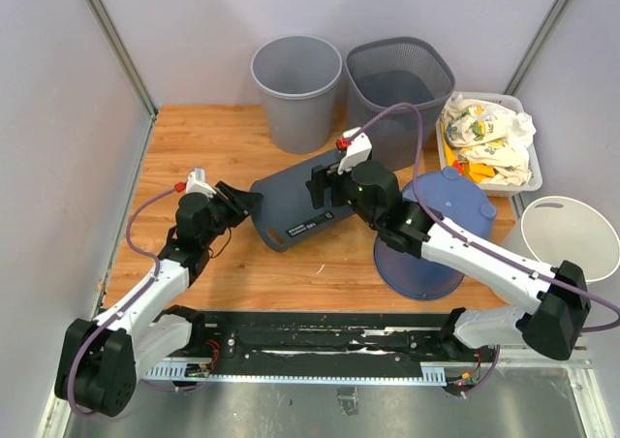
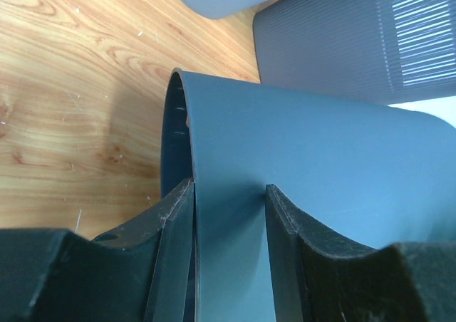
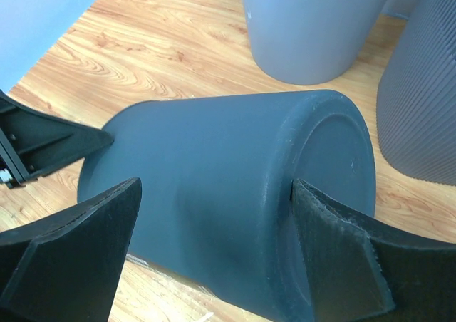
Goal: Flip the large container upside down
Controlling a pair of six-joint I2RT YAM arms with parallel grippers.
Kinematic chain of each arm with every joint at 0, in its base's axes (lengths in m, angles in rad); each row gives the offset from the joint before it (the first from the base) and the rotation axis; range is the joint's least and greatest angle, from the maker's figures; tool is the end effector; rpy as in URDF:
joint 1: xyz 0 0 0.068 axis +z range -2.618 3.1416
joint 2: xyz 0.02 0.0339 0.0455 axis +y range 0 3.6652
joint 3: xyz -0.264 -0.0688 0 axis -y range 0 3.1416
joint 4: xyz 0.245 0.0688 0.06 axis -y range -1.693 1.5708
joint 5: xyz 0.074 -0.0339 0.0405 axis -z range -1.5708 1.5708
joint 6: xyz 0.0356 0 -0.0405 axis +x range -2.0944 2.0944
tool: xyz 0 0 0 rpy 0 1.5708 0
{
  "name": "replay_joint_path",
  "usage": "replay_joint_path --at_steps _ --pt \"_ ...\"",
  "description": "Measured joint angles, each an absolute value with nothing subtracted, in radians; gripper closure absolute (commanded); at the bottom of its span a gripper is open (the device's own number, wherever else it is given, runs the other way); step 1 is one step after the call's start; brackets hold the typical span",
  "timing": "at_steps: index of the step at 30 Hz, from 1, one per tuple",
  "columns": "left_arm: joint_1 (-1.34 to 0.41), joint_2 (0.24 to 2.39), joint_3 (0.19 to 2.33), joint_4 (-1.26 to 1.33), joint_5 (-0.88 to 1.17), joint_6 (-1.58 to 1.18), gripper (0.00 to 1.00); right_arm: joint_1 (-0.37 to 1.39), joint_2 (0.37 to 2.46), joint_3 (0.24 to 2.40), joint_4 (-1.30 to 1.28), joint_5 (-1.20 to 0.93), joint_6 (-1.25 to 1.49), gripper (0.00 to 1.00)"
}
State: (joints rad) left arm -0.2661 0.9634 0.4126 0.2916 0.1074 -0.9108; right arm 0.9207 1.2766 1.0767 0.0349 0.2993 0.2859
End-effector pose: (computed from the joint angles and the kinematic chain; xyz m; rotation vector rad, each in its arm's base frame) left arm 0.2067 -0.0603 0.2251 -0.5353 1.8543 -0.9098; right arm 0.1912 0.2341 0.3586 -0.3348 1.7378 0.6259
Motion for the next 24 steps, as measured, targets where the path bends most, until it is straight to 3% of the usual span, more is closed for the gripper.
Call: replay_joint_path --at_steps 24 --pt "-0.319 0.939 0.299 0.301 0.231 -0.900 0.56 0.936 1.393 1.174 0.159 0.090 0.315 0.16"
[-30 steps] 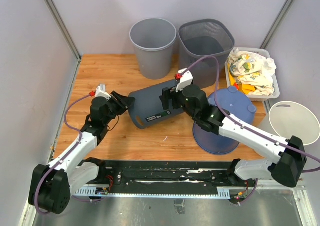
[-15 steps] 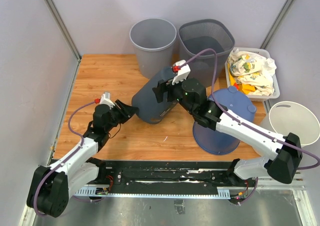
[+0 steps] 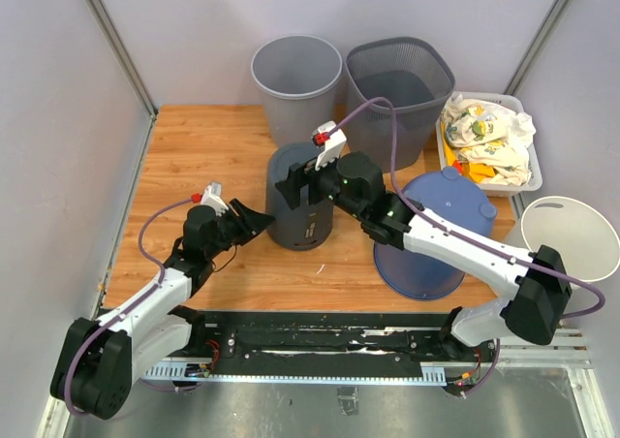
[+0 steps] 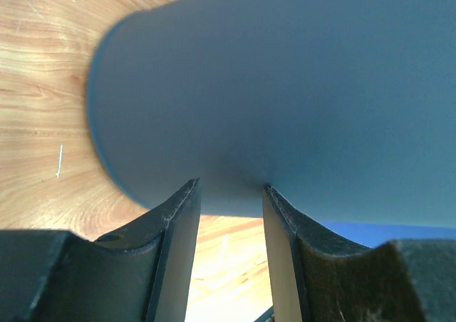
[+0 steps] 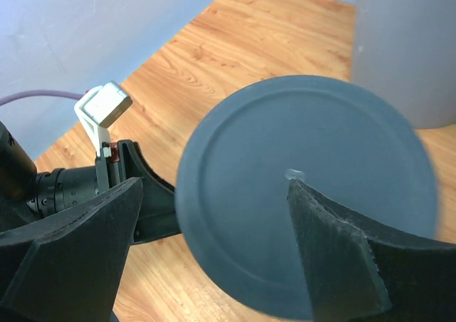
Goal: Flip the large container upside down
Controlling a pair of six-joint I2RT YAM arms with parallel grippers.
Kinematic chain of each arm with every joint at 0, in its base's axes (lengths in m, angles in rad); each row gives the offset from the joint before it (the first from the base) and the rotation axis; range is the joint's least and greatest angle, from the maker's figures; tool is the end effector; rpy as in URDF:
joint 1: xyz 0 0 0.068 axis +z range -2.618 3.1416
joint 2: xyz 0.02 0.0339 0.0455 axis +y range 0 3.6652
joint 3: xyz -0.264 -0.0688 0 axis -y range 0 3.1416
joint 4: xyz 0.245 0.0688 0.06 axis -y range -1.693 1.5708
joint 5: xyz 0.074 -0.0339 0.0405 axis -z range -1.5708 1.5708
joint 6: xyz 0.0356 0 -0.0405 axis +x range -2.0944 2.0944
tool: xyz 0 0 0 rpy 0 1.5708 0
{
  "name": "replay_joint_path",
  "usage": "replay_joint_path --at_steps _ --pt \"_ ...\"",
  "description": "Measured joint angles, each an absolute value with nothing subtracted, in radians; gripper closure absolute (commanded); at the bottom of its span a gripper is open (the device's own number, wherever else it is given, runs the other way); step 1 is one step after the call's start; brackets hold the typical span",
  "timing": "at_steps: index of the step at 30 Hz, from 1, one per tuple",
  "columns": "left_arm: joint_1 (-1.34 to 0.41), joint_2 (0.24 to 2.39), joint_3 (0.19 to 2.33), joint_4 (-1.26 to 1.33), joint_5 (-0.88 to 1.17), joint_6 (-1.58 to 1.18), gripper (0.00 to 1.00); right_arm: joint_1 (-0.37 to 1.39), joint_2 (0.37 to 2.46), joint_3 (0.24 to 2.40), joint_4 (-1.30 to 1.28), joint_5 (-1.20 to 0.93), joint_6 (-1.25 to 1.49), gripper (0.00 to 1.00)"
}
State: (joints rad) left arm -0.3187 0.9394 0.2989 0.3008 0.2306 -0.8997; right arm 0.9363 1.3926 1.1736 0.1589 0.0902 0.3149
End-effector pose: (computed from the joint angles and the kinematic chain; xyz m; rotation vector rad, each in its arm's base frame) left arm 0.1863 -0.0701 0.1921 -0.4234 1.9985 -1.0173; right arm 0.2010 0.2676 0.3721 -0.4520 1.6446 0.8773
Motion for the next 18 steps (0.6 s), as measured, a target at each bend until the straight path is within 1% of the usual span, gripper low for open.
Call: replay_joint_path --at_steps 11,14,18 --pt "-0.319 0.935 0.285 0.311 0.237 -0.890 0.55 0.960 1.438 1.174 0.158 0.052 0.333 0.16" --pt "-0.319 0.904 0.288 0.271 0.229 -0.870 0.55 0.960 1.431 1.174 0.150 0.052 0.331 0.15" --pt "-0.321 0.813 0.309 0.187 0.217 -0.833 0.54 0.960 1.388 1.170 0.124 0.062 0.319 0.13"
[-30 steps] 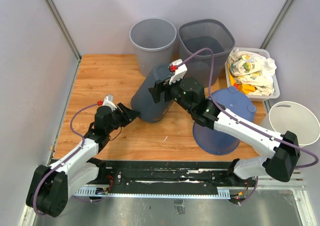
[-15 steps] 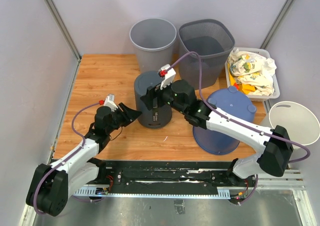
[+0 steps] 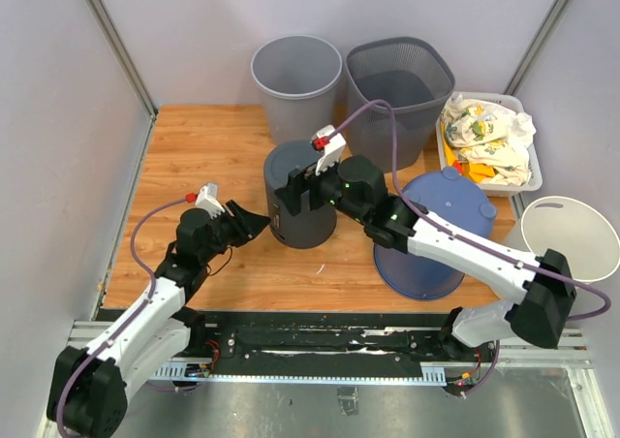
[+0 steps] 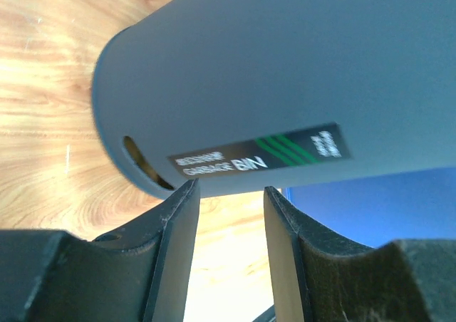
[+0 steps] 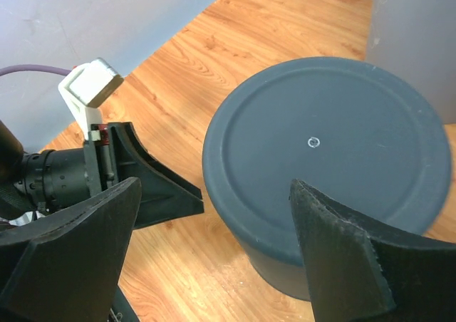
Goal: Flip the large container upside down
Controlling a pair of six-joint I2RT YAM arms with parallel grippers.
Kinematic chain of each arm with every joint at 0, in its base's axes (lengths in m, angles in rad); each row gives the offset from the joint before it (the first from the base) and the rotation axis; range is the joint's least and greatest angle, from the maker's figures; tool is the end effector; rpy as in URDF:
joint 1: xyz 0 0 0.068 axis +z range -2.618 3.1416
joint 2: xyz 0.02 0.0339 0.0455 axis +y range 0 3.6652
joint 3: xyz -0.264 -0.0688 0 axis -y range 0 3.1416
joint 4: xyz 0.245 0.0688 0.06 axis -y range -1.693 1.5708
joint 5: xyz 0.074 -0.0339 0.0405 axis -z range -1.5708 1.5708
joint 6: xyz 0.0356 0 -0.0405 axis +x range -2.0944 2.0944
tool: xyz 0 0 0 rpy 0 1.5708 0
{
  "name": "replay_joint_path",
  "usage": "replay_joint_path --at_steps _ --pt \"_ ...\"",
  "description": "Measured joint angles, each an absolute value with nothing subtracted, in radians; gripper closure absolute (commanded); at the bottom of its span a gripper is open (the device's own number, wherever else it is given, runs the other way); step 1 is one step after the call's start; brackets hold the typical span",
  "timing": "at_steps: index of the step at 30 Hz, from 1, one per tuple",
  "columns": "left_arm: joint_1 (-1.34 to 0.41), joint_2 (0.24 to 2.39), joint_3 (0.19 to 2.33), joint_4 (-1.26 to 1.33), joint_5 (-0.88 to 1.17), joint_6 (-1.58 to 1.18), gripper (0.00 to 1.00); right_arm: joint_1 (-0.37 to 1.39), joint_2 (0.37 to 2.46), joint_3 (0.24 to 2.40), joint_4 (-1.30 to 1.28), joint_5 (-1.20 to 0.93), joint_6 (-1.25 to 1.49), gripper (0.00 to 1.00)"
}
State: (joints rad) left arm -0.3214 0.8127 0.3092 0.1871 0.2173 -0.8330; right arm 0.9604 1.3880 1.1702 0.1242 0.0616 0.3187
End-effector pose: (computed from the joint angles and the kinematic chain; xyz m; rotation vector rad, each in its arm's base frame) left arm 0.1735 -0.0658 0.2057 -0.3527 1.9732 -0.9730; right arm 0.1928 0.2718 0.3685 -0.5044 1.6731 0.9061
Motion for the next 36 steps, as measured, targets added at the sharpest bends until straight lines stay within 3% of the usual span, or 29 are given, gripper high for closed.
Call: replay_joint_path --at_steps 8,13,21,36 --pt "-0.433 0.667 0.377 0.071 0.154 -0.774 0.54 0.960 1.212 1.107 0.091 0.140 0.286 0.09" --pt "-0.644 0.709 0.441 0.044 0.023 -0.744 0.55 0.960 1.097 1.033 0.063 0.216 0.264 0.07" --pt "-1.013 1.024 0.633 0.065 -0.266 -0.676 0.54 0.935 0.936 0.943 -0.019 0.305 0.246 0.04" --pt "-1.062 1.467 0.837 0.218 -0.397 -0.659 0.54 0.878 0.584 0.842 -0.114 0.555 0.234 0.01"
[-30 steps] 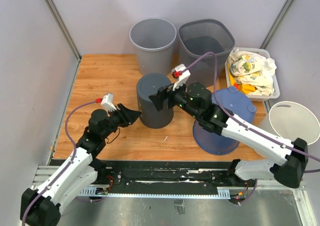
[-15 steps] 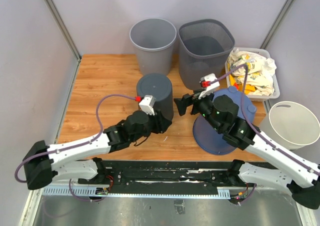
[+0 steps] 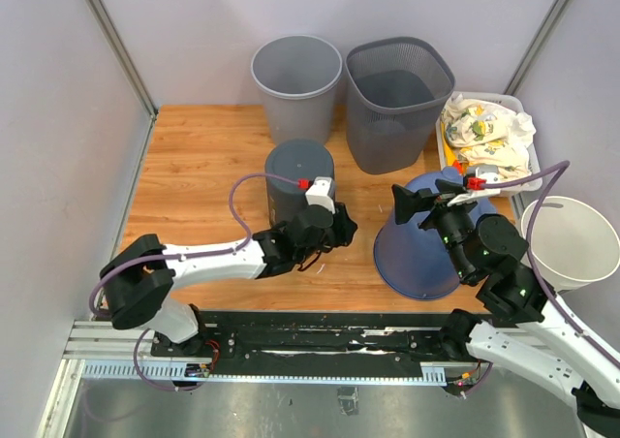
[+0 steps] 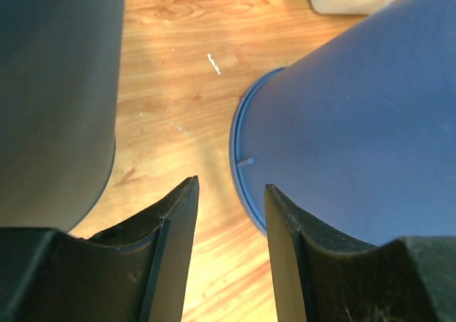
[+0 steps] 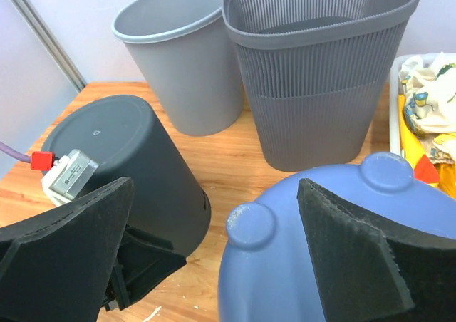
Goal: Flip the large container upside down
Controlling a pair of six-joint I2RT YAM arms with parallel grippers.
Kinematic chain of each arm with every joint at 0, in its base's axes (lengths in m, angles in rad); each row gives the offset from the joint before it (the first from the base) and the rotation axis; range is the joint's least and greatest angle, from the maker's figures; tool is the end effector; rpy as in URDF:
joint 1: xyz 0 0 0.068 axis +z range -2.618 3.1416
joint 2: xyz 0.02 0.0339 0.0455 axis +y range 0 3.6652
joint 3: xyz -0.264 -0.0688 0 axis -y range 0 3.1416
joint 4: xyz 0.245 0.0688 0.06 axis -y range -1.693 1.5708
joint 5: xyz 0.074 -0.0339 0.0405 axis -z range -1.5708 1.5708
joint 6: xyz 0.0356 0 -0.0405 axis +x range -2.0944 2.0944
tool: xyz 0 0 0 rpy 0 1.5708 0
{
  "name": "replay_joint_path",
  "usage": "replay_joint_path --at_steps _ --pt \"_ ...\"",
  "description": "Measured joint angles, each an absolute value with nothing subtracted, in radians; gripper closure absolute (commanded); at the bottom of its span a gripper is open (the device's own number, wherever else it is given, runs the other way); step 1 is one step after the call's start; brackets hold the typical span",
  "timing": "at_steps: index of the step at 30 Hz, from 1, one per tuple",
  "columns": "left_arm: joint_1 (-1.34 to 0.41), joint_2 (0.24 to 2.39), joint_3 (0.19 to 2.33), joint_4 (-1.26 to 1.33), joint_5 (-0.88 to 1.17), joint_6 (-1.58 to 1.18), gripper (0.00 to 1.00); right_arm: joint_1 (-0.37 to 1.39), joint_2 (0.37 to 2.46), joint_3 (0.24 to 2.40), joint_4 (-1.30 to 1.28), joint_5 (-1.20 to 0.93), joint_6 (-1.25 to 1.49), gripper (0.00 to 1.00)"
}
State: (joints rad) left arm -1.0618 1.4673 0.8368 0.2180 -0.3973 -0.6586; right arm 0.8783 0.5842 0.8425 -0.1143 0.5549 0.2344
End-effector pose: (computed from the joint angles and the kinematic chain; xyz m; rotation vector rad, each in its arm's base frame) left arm 0.1698 -0.2761 0.2373 0.1429 2.0182 -0.7309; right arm 0.0939 0.0839 0.3947 -0.0059 1.4690 0.5140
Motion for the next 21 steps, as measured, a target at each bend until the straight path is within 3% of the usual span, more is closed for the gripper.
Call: replay_joint_path --at_steps 21 --pt "-1.090 1.921 1.147 0.408 -0.774 -0.677 0.55 0.860 0.526 0.791 -0.136 0.572 0.244 0.02"
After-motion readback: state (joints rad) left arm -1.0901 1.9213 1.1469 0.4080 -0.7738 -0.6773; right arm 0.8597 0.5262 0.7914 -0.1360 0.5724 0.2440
